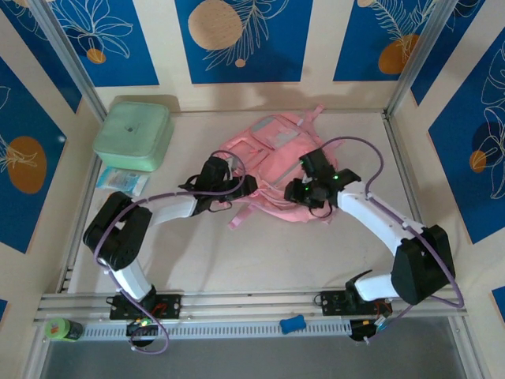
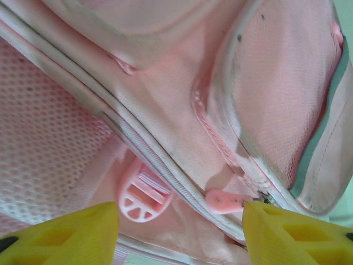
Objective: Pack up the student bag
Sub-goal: Move the student bag to the center of the table, then zip the student bag at the center of the table.
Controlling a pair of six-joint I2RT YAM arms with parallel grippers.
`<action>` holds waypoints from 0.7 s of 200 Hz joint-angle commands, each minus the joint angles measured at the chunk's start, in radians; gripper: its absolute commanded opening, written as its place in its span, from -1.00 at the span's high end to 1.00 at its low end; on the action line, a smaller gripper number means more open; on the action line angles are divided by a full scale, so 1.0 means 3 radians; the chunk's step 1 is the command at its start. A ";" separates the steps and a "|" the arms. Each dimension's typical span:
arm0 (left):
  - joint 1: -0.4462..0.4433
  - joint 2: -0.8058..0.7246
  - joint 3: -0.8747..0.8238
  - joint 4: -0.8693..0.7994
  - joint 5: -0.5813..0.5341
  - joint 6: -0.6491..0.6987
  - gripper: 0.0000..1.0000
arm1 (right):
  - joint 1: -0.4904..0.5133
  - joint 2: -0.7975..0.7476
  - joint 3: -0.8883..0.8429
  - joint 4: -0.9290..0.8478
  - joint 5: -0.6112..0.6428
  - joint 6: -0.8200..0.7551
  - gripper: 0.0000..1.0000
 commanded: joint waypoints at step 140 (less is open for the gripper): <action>0.0298 0.0328 0.0123 0.0126 -0.0398 -0.0054 -0.15 | 0.0900 0.1662 0.1582 -0.0648 0.1496 0.2536 -0.06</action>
